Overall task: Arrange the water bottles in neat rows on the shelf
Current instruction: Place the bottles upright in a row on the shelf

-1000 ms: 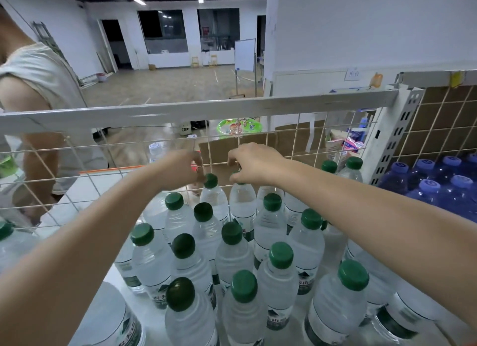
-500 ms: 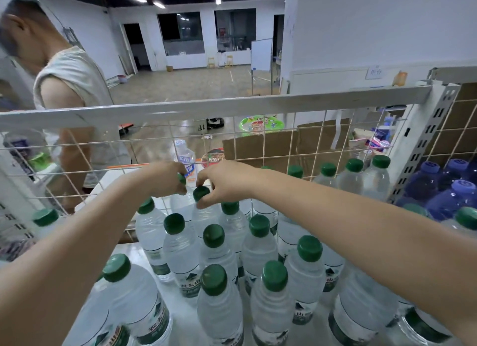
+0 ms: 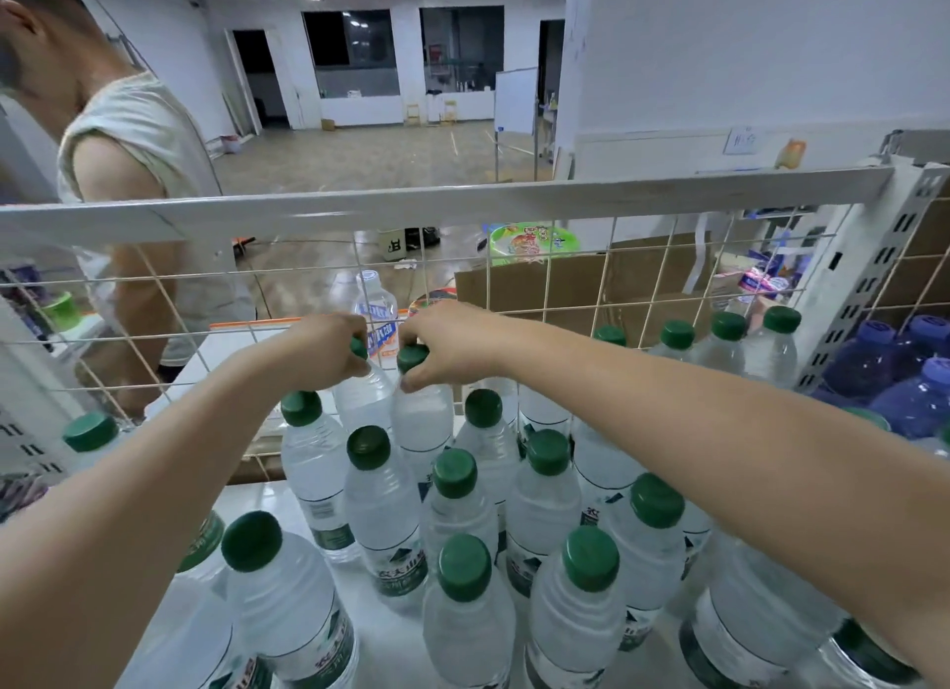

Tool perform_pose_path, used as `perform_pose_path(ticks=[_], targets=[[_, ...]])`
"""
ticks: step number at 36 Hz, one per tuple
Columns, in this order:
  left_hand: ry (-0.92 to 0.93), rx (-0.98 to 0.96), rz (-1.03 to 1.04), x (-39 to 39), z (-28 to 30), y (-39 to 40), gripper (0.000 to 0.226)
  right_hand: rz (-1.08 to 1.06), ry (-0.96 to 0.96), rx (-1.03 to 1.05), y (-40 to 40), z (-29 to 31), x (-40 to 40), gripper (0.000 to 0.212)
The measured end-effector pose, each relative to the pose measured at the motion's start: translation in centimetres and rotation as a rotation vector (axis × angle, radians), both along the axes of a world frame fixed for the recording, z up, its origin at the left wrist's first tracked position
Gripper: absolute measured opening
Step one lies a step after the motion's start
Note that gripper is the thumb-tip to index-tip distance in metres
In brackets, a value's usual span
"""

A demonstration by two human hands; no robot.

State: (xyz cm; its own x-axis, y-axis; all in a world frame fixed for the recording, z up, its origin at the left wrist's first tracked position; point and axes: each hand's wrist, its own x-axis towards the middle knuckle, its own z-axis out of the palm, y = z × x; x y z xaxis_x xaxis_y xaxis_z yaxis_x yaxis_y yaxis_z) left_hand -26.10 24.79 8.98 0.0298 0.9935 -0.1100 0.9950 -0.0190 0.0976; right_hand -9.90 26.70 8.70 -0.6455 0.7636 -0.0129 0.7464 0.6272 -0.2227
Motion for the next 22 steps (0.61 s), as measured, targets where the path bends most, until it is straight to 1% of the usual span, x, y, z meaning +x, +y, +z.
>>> perform_pose_path(ticks=[2,6,10,14,16,18,22], targets=[[-0.005,0.008,0.012,-0.4,0.3,0.0,0.032,-0.010,0.017,-0.026,0.5,0.3,-0.2,0.027],[-0.004,0.017,0.027,-1.1,0.6,0.0,0.029,-0.049,0.005,-0.024,1.0,0.3,-0.6,0.031],[-0.084,-0.009,0.051,-1.4,0.4,0.0,0.028,-0.081,-0.061,-0.003,1.5,-0.2,-0.7,0.034],[-0.143,-0.019,0.044,-1.1,-0.2,0.0,0.021,-0.125,-0.079,-0.009,2.3,-1.0,-0.6,0.030],[-0.158,-0.015,0.038,-0.9,-0.6,0.1,0.023,-0.142,-0.074,0.007,2.4,-1.0,-0.5,0.029],[-0.139,-0.012,0.016,-0.6,-0.8,0.4,0.031,-0.149,-0.077,0.014,2.5,-1.0,-0.4,0.029],[-0.131,-0.012,-0.022,-0.1,-0.8,0.9,0.032,-0.156,-0.114,0.062,2.5,-0.8,-0.5,0.031]])
